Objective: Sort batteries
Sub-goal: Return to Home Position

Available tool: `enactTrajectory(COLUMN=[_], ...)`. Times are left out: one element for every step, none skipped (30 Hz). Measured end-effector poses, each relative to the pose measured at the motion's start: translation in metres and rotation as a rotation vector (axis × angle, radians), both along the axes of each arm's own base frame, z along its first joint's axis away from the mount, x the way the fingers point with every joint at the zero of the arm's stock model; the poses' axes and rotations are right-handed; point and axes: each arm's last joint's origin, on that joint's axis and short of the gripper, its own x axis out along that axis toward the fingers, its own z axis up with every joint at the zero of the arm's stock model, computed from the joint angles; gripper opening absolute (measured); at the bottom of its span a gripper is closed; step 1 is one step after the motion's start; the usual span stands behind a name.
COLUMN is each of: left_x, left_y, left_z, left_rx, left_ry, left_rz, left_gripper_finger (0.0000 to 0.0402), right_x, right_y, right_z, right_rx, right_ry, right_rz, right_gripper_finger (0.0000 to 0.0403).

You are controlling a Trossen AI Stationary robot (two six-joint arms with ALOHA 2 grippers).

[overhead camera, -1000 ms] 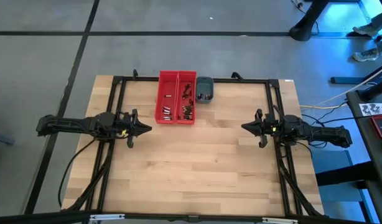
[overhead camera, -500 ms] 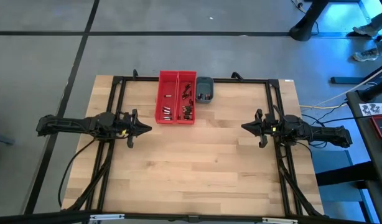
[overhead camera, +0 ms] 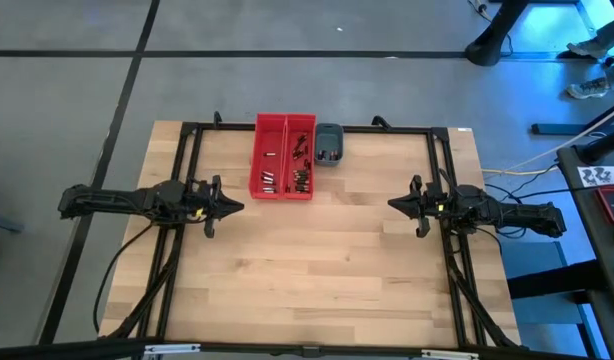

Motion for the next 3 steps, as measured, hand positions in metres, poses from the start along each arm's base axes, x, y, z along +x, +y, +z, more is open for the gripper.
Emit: enactTrajectory(left_x=[0.0000,0.0000,0.0000], left_y=[0.0000,0.0000,0.0000], left_z=[0.0000,0.0000,0.0000], left_rx=[0.000,0.000,0.000], left_ry=[0.000,0.000,0.000], left_rz=[0.000,0.000,0.000], left_gripper_finger=[0.0015,0.0015,0.0015], right_x=[0.0000,0.0000,0.0000], right_y=[0.0000,0.0000,0.0000], right_z=[0.0000,0.0000,0.0000], right_rx=[0.000,0.000,0.000], right_ry=[0.000,0.000,0.000], right_rz=[0.000,0.000,0.000], right_gripper_finger=[0.0003,0.0003,0.0003])
